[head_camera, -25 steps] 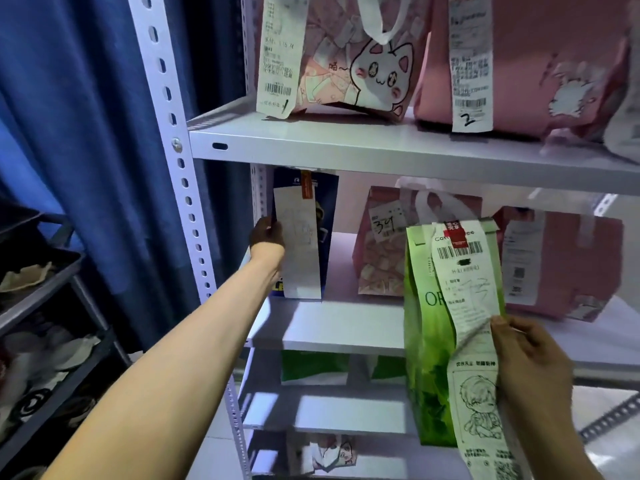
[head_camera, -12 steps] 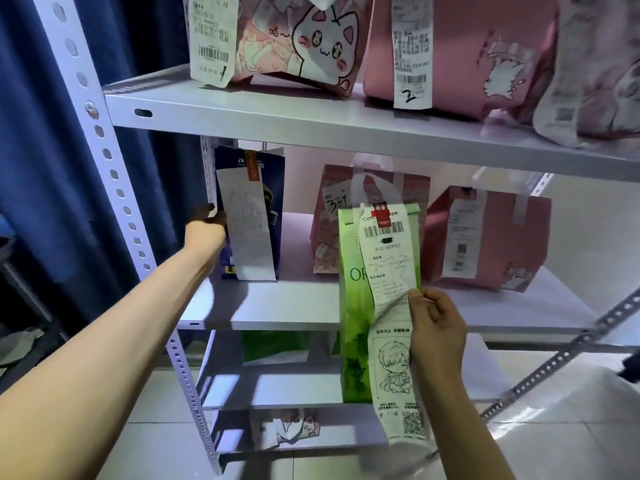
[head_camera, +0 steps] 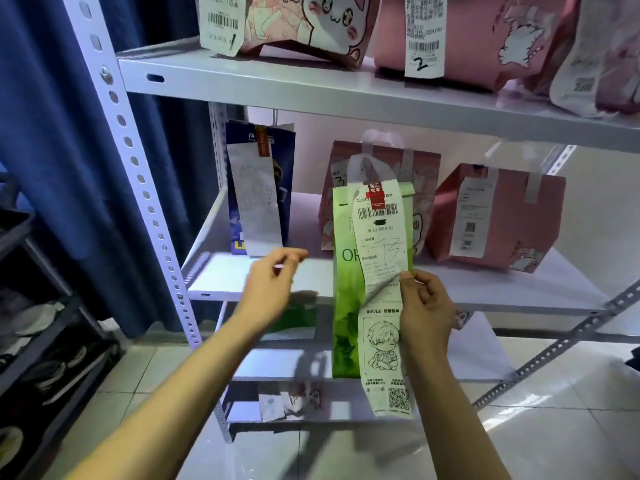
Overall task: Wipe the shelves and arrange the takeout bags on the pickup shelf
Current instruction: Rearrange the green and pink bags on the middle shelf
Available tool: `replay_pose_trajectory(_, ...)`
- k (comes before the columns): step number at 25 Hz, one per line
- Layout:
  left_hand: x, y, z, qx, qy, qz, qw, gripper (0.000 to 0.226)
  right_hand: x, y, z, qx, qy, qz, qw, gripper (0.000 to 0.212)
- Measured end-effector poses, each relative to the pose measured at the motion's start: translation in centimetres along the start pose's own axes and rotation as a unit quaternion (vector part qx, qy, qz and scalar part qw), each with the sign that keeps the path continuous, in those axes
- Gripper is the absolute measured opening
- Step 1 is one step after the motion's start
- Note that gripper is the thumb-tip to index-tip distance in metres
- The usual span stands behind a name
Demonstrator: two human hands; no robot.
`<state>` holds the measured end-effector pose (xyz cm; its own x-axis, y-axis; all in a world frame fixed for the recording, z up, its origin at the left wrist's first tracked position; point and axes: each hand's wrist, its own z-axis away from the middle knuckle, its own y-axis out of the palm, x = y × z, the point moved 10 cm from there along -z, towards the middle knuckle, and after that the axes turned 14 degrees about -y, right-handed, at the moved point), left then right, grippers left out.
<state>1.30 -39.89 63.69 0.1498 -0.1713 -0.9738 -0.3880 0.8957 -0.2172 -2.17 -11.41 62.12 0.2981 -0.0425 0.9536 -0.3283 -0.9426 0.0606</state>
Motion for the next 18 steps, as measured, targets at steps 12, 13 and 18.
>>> replay_pose_trajectory(12,3.5,10.2,7.9,0.171,-0.043,0.12,0.977,0.025,-4.4,-7.1,4.3,-0.001,0.032,0.01,0.999,0.008)
replay_pose_trajectory(13,4.0,11.2,8.4,0.176,-0.05,0.117,0.976,0.024,-4.9,-8.1,4.5,-0.002,0.036,0.019,0.999,0.008)
replay_pose_trajectory(18,6.0,15.8,10.4,0.191,-0.085,0.093,0.973,0.021,-7.4,-13.2,4.3,-0.011,0.064,0.078,0.995,0.008)
